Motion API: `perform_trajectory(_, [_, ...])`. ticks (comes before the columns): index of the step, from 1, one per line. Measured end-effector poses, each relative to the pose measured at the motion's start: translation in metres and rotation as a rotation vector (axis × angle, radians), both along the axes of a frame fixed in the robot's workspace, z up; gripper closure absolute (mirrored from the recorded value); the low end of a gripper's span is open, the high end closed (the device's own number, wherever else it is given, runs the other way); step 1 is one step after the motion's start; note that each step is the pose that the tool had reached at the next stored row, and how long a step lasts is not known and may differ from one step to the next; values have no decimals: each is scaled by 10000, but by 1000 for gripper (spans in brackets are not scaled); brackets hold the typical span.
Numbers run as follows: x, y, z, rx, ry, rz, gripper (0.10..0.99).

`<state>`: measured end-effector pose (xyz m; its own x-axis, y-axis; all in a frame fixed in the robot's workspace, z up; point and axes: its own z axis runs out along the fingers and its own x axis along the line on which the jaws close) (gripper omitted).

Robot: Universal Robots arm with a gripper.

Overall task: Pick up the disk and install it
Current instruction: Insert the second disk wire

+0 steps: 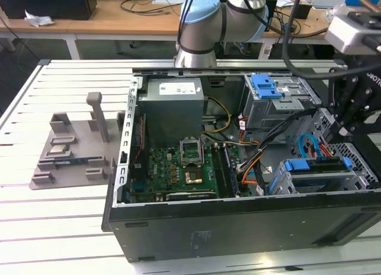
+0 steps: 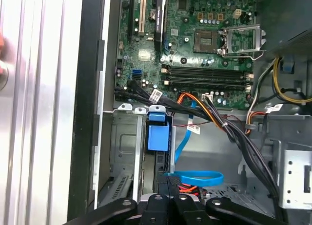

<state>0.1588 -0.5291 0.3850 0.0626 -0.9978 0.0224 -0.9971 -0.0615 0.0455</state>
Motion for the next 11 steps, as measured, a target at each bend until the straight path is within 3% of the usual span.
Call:
perform_trajectory(4, [0,2,116,1,0,0,980])
perform_trajectory(11, [0,3,126,0,0,0,980])
